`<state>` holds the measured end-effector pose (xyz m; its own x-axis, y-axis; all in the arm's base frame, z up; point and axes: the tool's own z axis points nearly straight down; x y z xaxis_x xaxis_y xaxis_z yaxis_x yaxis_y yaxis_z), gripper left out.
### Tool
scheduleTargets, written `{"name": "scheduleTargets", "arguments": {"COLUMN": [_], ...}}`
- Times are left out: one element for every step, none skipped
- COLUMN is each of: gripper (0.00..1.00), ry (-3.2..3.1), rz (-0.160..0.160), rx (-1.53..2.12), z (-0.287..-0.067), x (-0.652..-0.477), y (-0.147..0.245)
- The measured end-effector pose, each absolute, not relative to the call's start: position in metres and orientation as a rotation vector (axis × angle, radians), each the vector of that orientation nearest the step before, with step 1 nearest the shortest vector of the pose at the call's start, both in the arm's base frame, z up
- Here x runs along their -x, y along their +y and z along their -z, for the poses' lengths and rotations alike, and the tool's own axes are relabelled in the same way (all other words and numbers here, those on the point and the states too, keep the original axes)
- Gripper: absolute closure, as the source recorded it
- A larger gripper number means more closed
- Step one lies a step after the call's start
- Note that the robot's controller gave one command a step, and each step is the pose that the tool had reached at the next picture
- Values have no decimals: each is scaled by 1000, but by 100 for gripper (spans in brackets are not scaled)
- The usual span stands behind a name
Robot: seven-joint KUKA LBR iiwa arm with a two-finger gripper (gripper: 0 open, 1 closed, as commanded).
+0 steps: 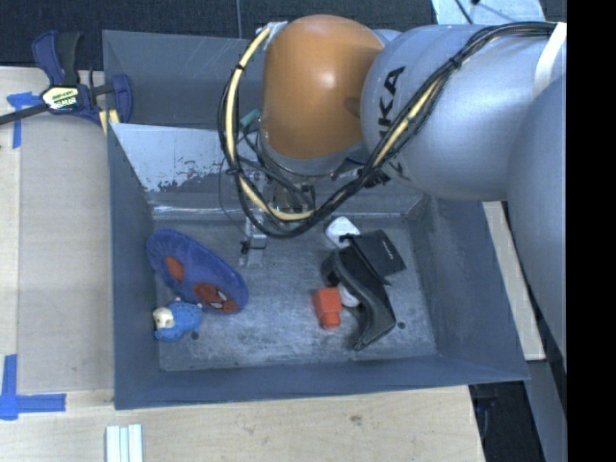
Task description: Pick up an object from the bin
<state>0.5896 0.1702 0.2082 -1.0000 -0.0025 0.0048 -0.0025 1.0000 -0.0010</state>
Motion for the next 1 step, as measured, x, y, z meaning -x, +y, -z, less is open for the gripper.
{"name": "scheduleTargets", "arguments": {"gripper": [0], "ry": [-3147], "rz": [-3], "rx": [-103], "z": [-70], "x": [-574], "y": [245]}}
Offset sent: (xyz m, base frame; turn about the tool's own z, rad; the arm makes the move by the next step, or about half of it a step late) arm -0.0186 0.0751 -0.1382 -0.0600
